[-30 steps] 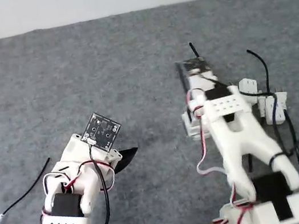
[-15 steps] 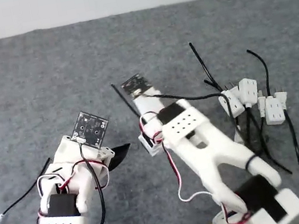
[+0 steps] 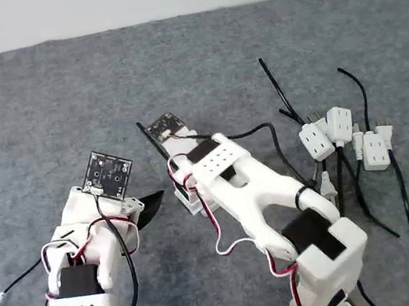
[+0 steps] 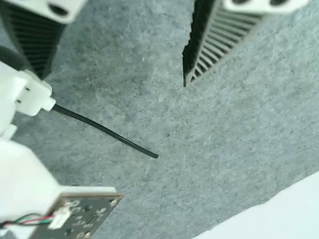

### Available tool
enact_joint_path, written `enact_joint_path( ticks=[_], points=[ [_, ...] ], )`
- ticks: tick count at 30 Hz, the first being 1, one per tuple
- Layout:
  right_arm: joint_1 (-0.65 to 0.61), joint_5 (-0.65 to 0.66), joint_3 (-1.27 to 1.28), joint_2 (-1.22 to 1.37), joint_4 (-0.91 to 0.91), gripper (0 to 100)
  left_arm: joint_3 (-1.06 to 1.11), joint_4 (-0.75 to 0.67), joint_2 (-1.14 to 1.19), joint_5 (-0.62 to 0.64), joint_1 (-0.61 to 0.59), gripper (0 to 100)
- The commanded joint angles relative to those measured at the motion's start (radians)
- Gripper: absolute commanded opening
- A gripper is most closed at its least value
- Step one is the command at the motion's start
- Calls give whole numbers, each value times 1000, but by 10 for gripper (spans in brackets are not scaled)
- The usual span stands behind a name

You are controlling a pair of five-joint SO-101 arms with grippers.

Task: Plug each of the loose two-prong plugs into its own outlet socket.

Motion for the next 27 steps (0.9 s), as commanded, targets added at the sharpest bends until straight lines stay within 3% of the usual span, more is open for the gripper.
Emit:
enact_joint_path(
  ticks=[1,6,11,17,27],
  points=[
    [-8,11,-107,7,62,171,-54,-25,-15,44,-12,390],
    [-8,14,-137,21,102,281,-54,-25,-15,58,-12,390],
    [-8,14,-137,13,111,285,-54,-25,-15,58,-12,390],
    [2,14,-216,-64,283,285,-53,-25,-15,58,-8,390],
    [286,6,-114,-242,335,285,-51,-26,-11,58,-6,390]
  ],
)
